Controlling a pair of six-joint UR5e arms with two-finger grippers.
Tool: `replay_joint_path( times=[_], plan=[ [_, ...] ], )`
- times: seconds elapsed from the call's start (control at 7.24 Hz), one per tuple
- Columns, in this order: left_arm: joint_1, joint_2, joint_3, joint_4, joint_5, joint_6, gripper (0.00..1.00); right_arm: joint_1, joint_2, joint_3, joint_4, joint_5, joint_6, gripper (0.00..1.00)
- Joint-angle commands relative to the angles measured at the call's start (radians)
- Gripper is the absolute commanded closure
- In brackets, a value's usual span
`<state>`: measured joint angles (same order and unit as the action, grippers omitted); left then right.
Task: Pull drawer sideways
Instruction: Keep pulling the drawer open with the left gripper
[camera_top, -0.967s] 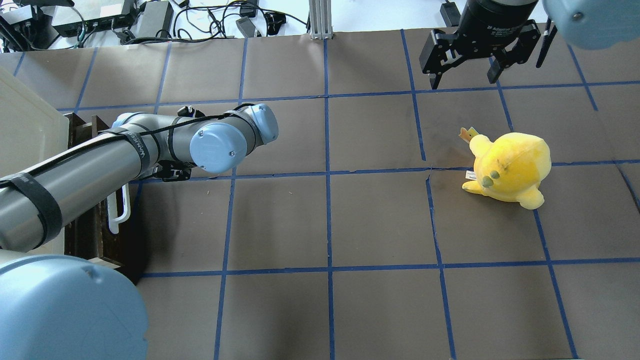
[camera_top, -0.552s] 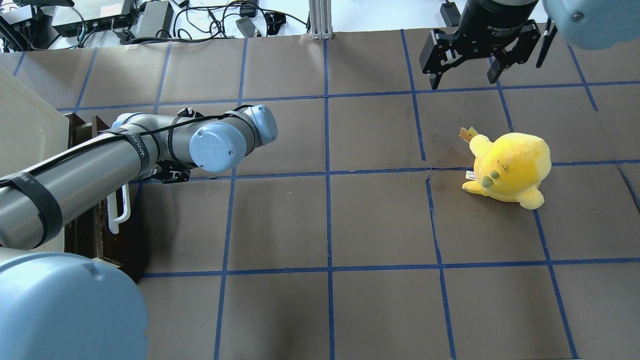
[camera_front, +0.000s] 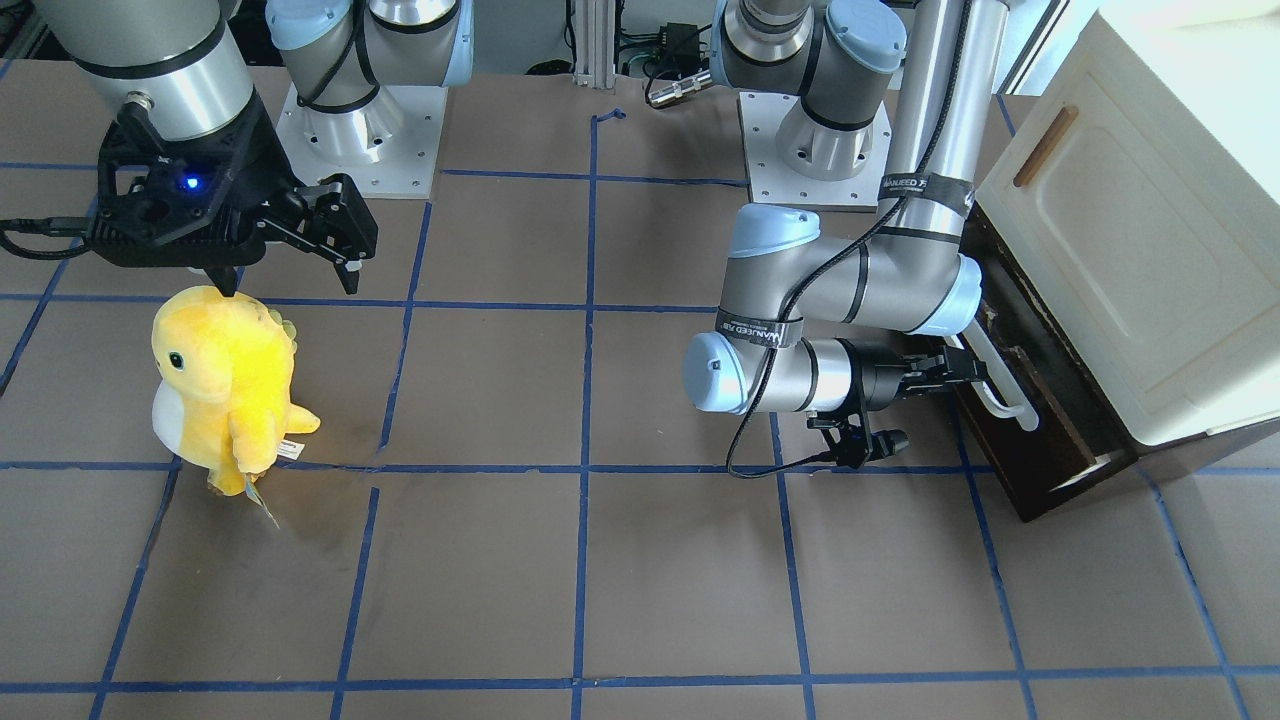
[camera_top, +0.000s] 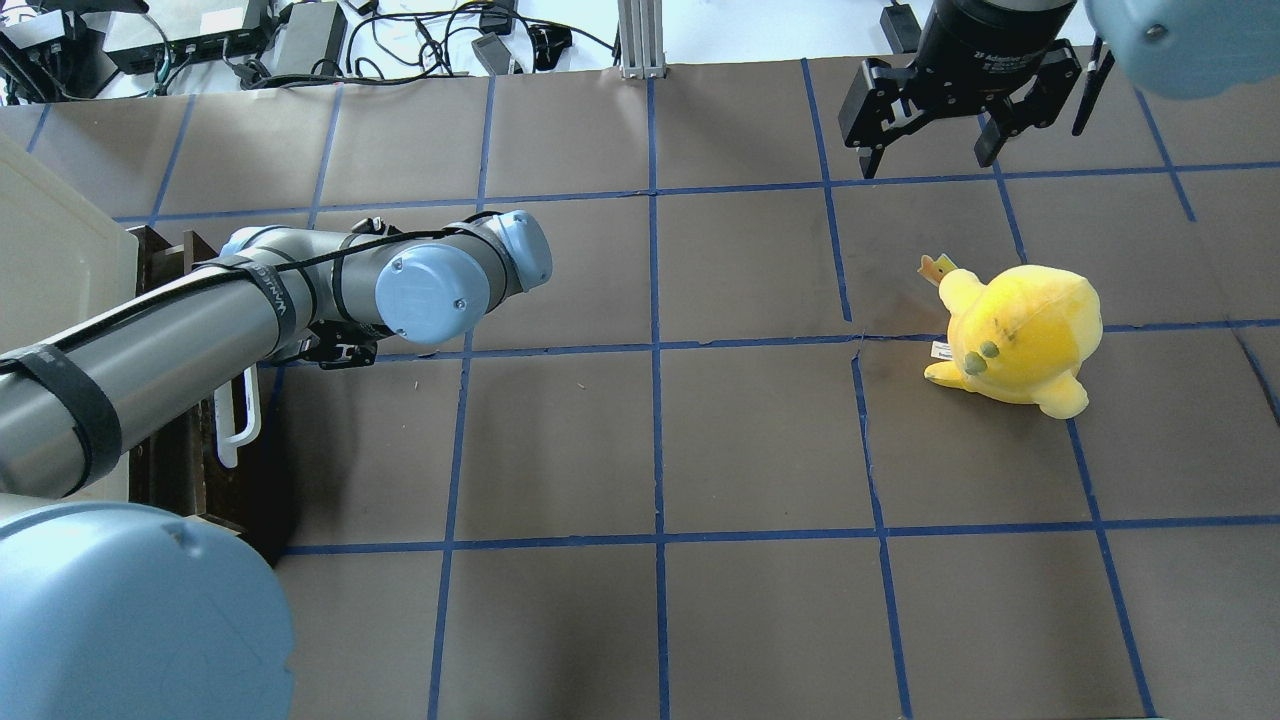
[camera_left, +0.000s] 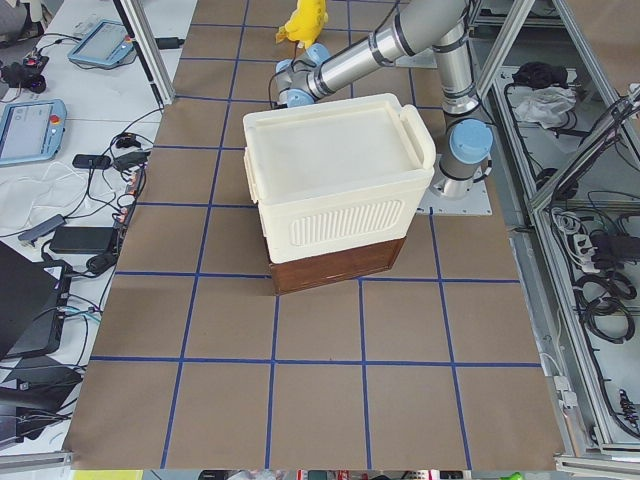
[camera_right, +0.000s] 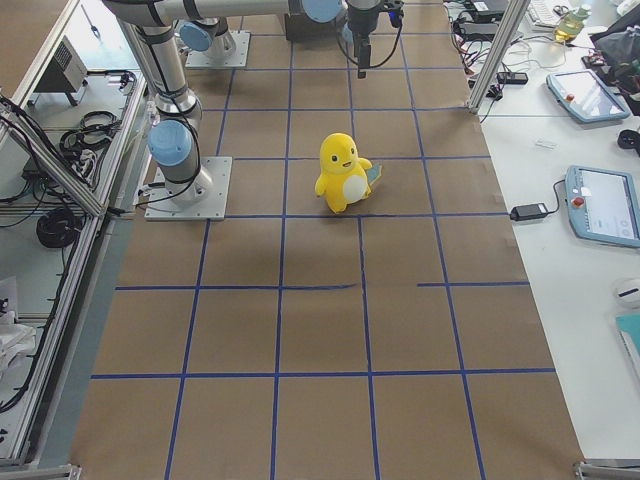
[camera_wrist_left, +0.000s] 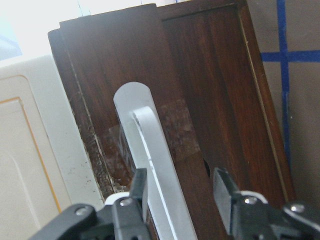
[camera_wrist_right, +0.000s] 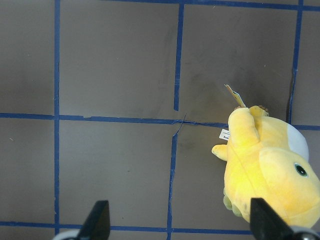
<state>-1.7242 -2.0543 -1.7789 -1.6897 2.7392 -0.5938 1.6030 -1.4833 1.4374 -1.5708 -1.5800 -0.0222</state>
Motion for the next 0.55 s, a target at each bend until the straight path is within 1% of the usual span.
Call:
replay_joint_path(
  times=[0.0, 0.14, 0.41],
  plan=[
    [0.012, 0.0, -0.002, -0.005, 0.001, -0.001, 0.47, 0.0, 0.0, 0.0, 0.0, 0.0, 0.001, 0.0],
    [0.018, 0.002, -0.002, -0.007, 0.001, 0.0, 0.53, 0.0, 0.0, 0.0, 0.0, 0.0, 0.001, 0.0],
    [0.018, 0.005, -0.002, -0.019, 0.001, -0.001, 0.54, 0.0, 0.0, 0.0, 0.0, 0.0, 0.001, 0.0]
  ],
)
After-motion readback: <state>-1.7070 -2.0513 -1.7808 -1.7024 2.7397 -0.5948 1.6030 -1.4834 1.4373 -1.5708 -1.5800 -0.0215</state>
